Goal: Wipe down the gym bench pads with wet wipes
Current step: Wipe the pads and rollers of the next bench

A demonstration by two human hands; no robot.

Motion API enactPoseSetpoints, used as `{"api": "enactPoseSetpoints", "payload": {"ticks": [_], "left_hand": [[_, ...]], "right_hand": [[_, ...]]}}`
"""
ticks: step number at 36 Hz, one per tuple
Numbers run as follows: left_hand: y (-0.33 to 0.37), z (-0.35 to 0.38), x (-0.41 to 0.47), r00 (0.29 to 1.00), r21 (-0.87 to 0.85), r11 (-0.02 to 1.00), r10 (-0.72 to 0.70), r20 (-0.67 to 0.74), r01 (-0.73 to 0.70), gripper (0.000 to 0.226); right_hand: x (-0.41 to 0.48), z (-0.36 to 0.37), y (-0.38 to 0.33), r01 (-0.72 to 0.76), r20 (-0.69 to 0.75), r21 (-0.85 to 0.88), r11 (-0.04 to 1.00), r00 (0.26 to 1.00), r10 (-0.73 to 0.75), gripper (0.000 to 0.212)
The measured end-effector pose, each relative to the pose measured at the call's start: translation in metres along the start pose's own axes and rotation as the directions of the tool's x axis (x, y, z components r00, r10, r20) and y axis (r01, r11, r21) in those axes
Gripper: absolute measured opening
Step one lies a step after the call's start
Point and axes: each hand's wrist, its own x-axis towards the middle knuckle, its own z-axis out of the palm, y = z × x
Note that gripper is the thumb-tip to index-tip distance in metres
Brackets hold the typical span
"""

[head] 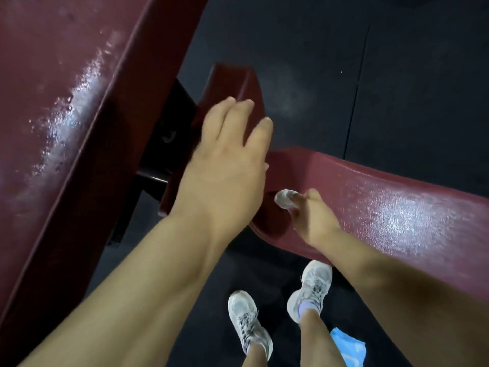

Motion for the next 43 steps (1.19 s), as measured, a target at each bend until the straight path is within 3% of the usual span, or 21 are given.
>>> {"api": "enactPoseSetpoints", "payload": {"ticks": [3, 5, 8, 12, 17, 19, 21, 24, 26, 27, 32, 35, 37, 39, 41, 43], "left_hand": [[-0.003, 0.008, 0.012, 0.981, 0.017, 0.984, -0.176, 0.078, 0.176, 0.058], [-0.008, 0.019, 0.009, 0.972, 0.031, 0.977, -0.214, 0.093, 0.212, 0.062], [-0.012, 0.030, 0.005, 0.979, 0.069, 0.977, -0.205, 0.014, 0.204, 0.068], [-0.011, 0.029, 0.008, 0.975, 0.026, 0.975, -0.217, -0.045, 0.219, 0.062], [-0.009, 0.036, 0.008, 0.977, 0.057, 0.980, -0.186, -0.108, 0.192, 0.058], [-0.005, 0.042, 0.007, 0.981, 0.115, 0.979, -0.154, -0.115, 0.167, 0.054], [0.000, 0.044, 0.004, 0.985, 0.142, 0.980, -0.122, -0.120, 0.138, 0.046], [0.003, 0.041, -0.002, 0.999, 0.259, 0.965, -0.024, -0.030, 0.030, 0.060], [0.003, 0.038, -0.004, 0.999, 0.300, 0.953, 0.046, 0.026, -0.051, 0.075], [0.002, 0.038, -0.005, 0.997, 0.316, 0.946, 0.061, 0.037, -0.070, 0.076], [0.004, 0.041, -0.004, 0.993, 0.427, 0.899, 0.065, 0.100, -0.102, 0.051], [0.005, 0.044, -0.005, 0.988, 0.460, 0.882, 0.033, 0.149, -0.099, 0.052], [0.003, 0.045, -0.004, 0.987, 0.454, 0.886, 0.025, 0.159, -0.096, 0.053], [0.001, 0.044, -0.005, 0.987, 0.440, 0.892, 0.033, 0.160, -0.101, 0.053], [0.000, 0.043, -0.005, 0.985, 0.439, 0.892, 0.036, 0.170, -0.108, 0.052], [0.000, 0.042, -0.005, 0.982, 0.439, 0.891, 0.032, 0.186, -0.112, 0.052]], "right_hand": [[0.020, -0.004, 0.002, 0.008, -0.089, 0.027, 1.000, 0.996, -0.005, 0.044], [0.031, -0.006, 0.006, 0.005, -0.126, 0.088, 0.996, 0.992, 0.007, 0.037], [0.047, -0.008, 0.012, 0.052, -0.201, 0.100, 0.994, 0.979, -0.031, 0.034], [0.067, -0.012, 0.019, -0.014, -0.298, 0.171, 0.985, 0.952, 0.066, 0.037], [0.080, 0.001, 0.019, -0.095, -0.304, 0.201, 0.975, 0.940, 0.155, 0.039], [0.075, 0.011, 0.009, -0.060, -0.264, 0.104, 0.993, 0.961, 0.086, 0.047], [0.066, 0.022, 0.001, 0.129, -0.227, 0.007, 0.992, 0.966, -0.123, 0.045], [0.058, 0.048, 0.005, 0.467, -0.087, -0.170, 0.868, 0.870, -0.485, 0.047], [0.059, 0.046, 0.013, 0.548, -0.037, -0.128, 0.827, 0.831, -0.556, 0.047], [0.060, 0.037, 0.014, 0.545, -0.033, -0.071, 0.835, 0.836, -0.548, 0.047], [0.103, 0.003, 0.019, 0.452, -0.167, -0.214, 0.866, 0.857, -0.488, 0.040], [0.121, -0.010, 0.009, 0.242, -0.339, -0.127, 0.962, 0.901, -0.272, 0.022], [0.124, -0.011, -0.001, 0.141, -0.355, 0.032, 0.989, 0.927, -0.121, 0.022], [0.112, -0.010, -0.022, 0.225, -0.220, -0.163, 0.961, 0.941, -0.258, 0.042], [0.103, 0.009, -0.018, 0.359, -0.054, -0.251, 0.899, 0.922, -0.384, 0.042], [0.098, 0.019, -0.011, 0.458, -0.042, -0.243, 0.855, 0.876, -0.480, 0.037]]}}
